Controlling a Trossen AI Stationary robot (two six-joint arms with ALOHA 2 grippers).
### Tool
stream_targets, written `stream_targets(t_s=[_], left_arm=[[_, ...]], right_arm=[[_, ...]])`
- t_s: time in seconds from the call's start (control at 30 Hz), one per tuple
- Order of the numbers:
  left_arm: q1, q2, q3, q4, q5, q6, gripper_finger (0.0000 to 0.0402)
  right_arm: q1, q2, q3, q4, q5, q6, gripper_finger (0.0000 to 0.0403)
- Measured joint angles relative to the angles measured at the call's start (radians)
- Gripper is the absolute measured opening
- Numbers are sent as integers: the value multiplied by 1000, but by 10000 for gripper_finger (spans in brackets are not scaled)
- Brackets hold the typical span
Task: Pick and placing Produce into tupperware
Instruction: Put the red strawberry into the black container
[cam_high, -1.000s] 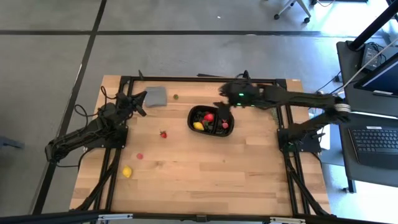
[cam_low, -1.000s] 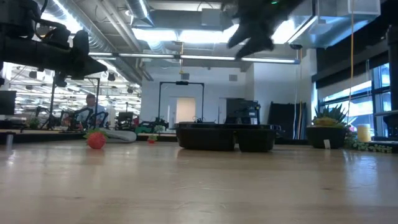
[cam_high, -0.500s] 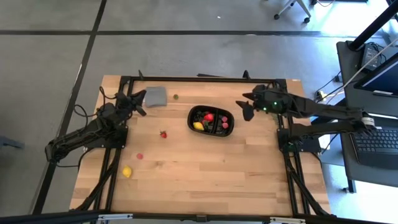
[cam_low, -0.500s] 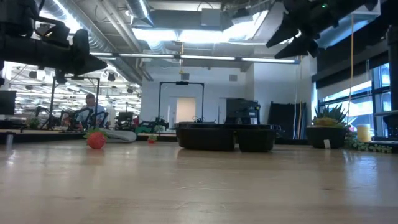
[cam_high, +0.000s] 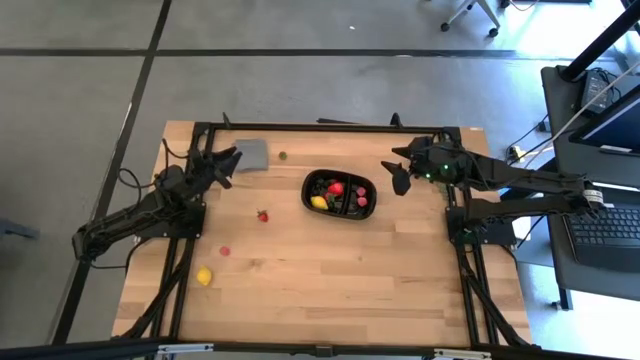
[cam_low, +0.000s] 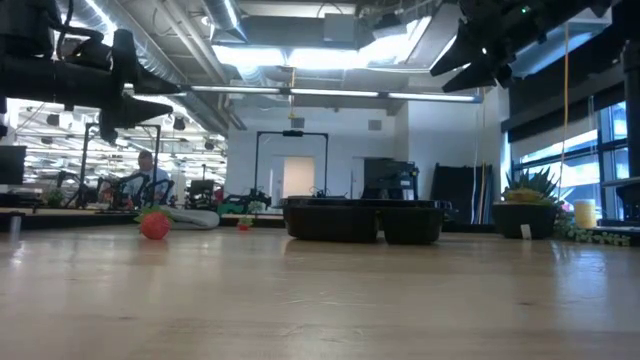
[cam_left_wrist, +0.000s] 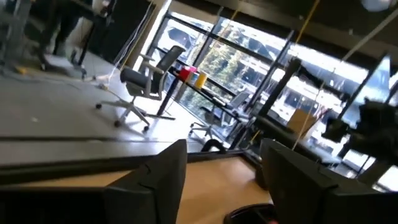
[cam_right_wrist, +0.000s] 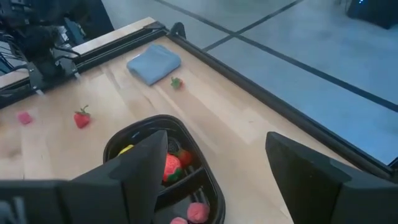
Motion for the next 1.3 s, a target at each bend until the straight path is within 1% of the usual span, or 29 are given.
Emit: stream_targets(t_s=[0.03,0.13,0.23,0.37,0.47,0.53,0.63,0.7,0.77,0.87,0.97,1.03,1.2,1.3], left_arm=[[2,4,0,1,3,-20,198],[1,30,24,-5,93,-29,198],[2,130,91,2,127,27,191],[2,351,235,-18,162,135,184],[11,548,362,-151,155,168,182],[35,680,451,-254,156,160,181],[85,872,580,-365,195,130,181],[115,987,657,-431,228,137,181],[136,1087,734,-433,256,202,181],[151,1212,831,-449,304,338,181],[162,1309,913,-461,368,427,181],[171,1365,964,-497,402,468,181],[193,1493,1054,-632,407,476,181],[203,1554,1074,-661,399,476,181]], right_arm=[[0,0,0,-1,0,-1,275],[0,0,0,-1,0,-17,275],[0,1,0,0,0,-53,275],[0,1,0,9,1,-88,275],[-4,1,0,17,0,-105,275],[-5,1,0,19,0,-104,275],[-5,1,0,19,0,-105,275],[-5,1,0,18,0,-102,275],[-5,1,0,18,0,-102,275],[-5,1,0,19,0,-102,275],[-5,1,0,19,0,-101,275],[-5,1,0,18,0,-100,275],[-5,1,0,17,0,-103,275],[-5,1,0,15,0,-105,275]])
